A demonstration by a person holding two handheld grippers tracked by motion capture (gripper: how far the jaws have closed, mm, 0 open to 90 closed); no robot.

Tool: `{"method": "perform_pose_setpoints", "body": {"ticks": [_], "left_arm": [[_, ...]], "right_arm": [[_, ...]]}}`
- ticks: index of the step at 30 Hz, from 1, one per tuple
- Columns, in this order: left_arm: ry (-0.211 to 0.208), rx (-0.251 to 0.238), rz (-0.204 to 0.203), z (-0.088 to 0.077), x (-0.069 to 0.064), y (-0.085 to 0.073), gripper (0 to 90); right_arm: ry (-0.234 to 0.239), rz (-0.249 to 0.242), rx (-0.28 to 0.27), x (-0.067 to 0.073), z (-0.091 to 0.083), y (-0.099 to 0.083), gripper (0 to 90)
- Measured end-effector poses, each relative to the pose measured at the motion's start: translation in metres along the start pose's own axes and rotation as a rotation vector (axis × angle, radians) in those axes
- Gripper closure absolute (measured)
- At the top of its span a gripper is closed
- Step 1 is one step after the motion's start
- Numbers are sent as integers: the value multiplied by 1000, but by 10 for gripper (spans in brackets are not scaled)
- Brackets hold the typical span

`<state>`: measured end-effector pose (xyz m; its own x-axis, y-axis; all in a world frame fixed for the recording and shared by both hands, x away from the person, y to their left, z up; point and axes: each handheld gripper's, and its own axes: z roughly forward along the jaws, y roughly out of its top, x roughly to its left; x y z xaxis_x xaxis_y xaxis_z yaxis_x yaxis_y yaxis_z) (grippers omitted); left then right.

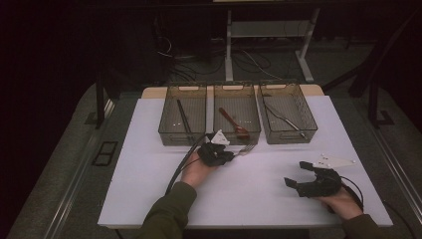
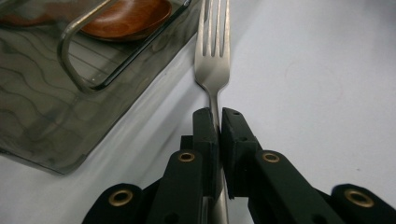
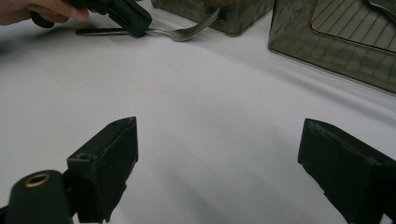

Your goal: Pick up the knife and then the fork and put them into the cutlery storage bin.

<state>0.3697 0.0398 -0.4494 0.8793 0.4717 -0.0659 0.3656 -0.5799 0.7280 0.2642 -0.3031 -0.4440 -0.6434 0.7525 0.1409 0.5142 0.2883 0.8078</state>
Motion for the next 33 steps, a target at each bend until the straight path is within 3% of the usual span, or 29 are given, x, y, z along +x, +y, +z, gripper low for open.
{"method": "perform_pose_setpoints", "body": {"ticks": [8,17,21,25,33], "left_arm": [[-34,-87,-13,-22,-4,7,842],[-81,-222,-21,-52,-15,17,842],[-89,-226,9,-59,-26,18,842],[-88,-237,32,-63,-39,18,842],[-63,-231,42,-63,-61,16,842]], "right_arm": [[-3,-8,-1,0,-1,0,115],[-6,-9,-1,1,-1,1,115],[16,6,-15,3,-1,9,137],[81,41,-24,9,1,26,145],[154,81,-128,30,11,65,362]]}}
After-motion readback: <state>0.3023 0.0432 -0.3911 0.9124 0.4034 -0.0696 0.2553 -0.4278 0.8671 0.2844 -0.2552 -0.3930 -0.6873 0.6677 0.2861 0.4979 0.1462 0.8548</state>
